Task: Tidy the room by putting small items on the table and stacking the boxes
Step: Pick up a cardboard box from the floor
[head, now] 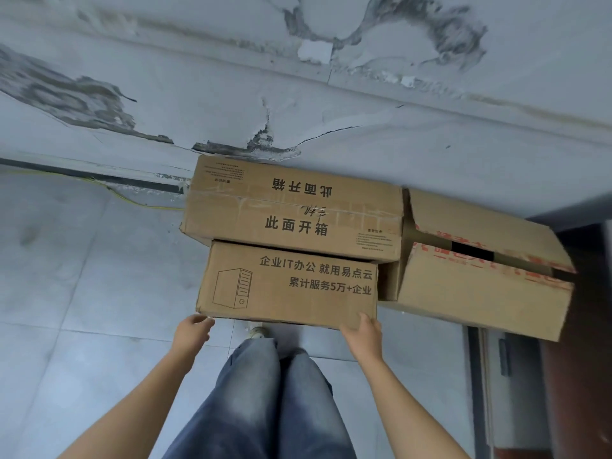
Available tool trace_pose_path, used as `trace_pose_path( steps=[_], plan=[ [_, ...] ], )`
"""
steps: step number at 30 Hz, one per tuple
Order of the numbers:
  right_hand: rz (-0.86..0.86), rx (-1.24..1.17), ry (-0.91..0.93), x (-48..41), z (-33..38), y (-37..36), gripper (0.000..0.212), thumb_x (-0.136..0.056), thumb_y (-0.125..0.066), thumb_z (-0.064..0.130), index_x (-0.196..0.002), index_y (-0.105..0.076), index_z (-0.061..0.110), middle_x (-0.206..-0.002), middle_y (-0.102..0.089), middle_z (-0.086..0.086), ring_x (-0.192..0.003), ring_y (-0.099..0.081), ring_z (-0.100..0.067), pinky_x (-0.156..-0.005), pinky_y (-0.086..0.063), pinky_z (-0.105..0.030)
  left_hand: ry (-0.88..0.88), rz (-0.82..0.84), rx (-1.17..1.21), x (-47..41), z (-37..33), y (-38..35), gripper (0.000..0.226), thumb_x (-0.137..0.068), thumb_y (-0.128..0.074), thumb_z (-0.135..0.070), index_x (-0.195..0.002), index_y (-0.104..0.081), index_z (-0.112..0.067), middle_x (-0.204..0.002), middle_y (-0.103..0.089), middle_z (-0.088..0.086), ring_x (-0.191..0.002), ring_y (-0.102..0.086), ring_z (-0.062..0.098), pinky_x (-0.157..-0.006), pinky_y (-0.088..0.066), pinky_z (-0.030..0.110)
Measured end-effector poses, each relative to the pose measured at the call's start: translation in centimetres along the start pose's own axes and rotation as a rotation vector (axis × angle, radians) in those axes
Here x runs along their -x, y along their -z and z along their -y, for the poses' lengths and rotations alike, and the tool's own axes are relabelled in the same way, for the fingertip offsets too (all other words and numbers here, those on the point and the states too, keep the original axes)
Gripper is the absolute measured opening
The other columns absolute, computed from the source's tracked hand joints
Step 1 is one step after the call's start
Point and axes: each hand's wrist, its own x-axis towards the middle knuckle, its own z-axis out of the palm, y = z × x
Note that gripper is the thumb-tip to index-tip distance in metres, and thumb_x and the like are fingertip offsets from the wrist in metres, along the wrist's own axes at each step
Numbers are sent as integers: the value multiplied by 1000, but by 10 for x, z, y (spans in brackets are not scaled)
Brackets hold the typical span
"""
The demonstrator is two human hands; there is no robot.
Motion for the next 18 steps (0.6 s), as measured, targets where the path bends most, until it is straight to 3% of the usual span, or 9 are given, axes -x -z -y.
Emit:
trace_pose_path(
  steps=[3, 9, 18],
  plan=[
    [5, -74, 28, 41, 3, 8, 47, -89, -56, 17, -132, -44, 2, -136, -41, -15, -126, -41, -29, -101, -34, -30, -38, 49, 43, 44, 0, 10, 17, -95, -46, -9, -105, -55, 1, -93, -56, 17, -84, -51, 30, -71, -38, 34],
    [86, -113, 181, 110, 0, 10, 40, -92, -54, 19, -130, -47, 9, -135, -44, -8, -125, -43, -21, -100, -34, -25, -139, 89, 55, 111, -7, 11, 14, -95, -45, -11, -97, -56, -3, -92, -59, 16, -78, -54, 27, -70, -39, 33],
    [192, -13, 430, 130, 9, 31, 37, -92, -52, 23, -128, -49, 12, -128, -47, -5, -113, -48, -17, -90, -40, -26, -279, -27, 356, 191, 15, 7, 15, -95, -43, -7, -93, -58, -5, -81, -58, 10, -68, -53, 20, -60, -37, 25]
  ],
)
